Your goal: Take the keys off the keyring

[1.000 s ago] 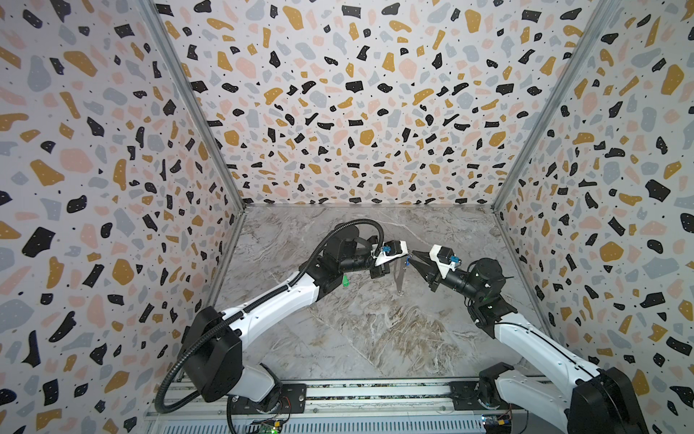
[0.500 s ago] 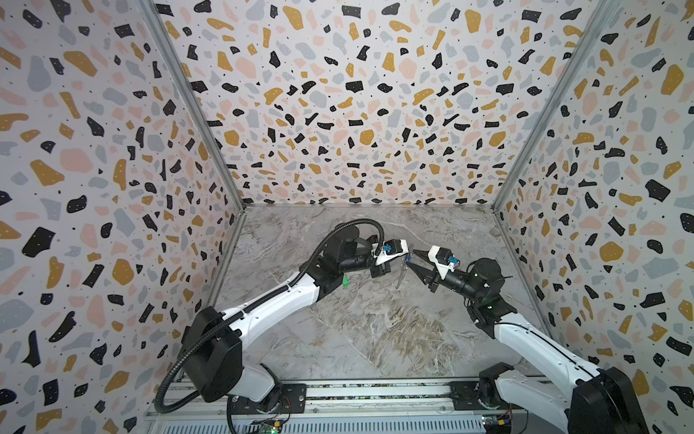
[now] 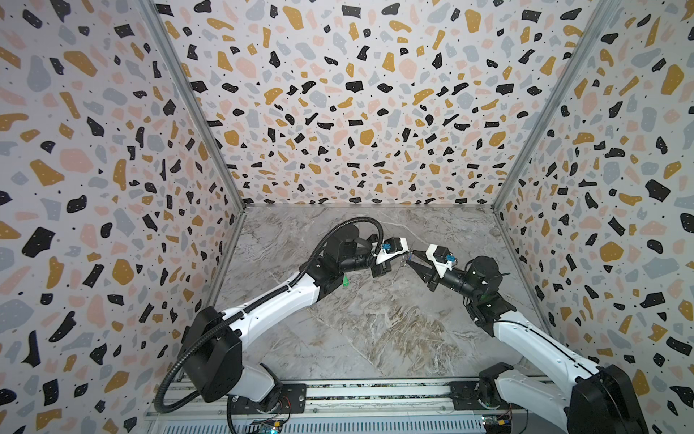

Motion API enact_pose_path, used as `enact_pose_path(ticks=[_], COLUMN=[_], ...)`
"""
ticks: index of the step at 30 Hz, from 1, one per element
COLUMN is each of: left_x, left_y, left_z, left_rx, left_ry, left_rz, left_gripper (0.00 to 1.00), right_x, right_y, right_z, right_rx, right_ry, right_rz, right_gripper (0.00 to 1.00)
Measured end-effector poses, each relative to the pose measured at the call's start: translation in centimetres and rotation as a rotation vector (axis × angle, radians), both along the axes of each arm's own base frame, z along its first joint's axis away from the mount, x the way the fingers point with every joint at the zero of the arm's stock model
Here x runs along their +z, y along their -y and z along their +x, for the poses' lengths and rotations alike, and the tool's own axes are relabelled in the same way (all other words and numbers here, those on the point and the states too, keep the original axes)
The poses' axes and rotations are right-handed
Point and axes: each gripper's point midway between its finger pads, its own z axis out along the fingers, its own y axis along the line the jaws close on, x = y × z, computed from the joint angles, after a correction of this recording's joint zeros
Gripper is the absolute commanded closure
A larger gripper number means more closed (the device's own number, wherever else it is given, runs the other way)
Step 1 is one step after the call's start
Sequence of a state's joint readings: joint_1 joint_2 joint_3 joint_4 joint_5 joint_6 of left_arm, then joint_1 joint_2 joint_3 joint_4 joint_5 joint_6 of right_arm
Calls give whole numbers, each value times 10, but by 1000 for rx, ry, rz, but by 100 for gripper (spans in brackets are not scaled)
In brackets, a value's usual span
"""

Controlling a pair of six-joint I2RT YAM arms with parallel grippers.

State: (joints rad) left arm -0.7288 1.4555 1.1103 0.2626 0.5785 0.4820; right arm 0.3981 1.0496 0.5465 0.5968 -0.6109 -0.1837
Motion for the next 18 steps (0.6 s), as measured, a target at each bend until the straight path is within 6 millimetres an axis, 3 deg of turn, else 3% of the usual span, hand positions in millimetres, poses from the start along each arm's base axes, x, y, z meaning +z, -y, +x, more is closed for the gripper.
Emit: enact_pose_path(ticks=[13,18], left_x=[-3,-3], left_y=[3,3], left_z=[-4,-4], left_rx=[-26,-28], left_ry=[-43,-43], left_rz=[-7,-7], left_gripper=[100,100], right_x=[7,7], right_y=[-3,-6], right_z=[-7,-13], right_rx=[39,76], right_ry=[23,18], right_rz=[13,17], right_gripper=[67,75])
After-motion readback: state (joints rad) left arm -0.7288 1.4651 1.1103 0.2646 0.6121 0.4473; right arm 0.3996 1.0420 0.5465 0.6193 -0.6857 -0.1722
